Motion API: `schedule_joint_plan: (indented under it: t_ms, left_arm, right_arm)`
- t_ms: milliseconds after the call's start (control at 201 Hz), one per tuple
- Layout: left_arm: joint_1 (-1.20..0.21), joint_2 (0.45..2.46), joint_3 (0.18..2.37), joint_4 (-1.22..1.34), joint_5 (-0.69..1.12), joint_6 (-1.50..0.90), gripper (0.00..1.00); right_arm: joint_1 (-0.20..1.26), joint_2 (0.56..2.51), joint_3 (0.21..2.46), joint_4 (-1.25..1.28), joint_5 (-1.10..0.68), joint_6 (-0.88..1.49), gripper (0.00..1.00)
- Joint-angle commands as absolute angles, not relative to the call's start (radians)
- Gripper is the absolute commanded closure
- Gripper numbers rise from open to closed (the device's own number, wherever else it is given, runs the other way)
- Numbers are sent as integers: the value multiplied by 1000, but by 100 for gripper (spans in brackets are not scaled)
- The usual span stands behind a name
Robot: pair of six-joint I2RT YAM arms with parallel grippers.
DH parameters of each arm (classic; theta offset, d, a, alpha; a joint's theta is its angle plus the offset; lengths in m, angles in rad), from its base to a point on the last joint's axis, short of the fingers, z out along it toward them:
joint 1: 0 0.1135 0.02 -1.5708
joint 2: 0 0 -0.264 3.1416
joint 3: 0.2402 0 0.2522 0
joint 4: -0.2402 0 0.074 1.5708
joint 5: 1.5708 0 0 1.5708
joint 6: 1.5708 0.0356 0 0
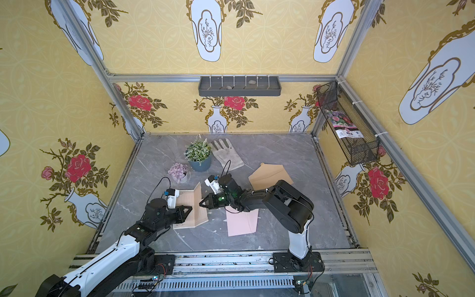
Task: Take the letter paper out of the envelope
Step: Place the letter paper at the center of the board.
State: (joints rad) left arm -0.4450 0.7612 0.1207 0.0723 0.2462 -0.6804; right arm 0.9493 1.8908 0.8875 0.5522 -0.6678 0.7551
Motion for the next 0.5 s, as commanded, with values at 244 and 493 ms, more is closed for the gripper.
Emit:
schedule_joint_plan:
  t_ms: [244,493]
  left_arm:
    - [-445,1060,225,84,131,-689,90]
    - [-445,1283,217,281,123,-739,95]
  right_arm:
    - [948,1972,976,382,-568,667,100]
    - [942,2016,1001,228,-466,601,100]
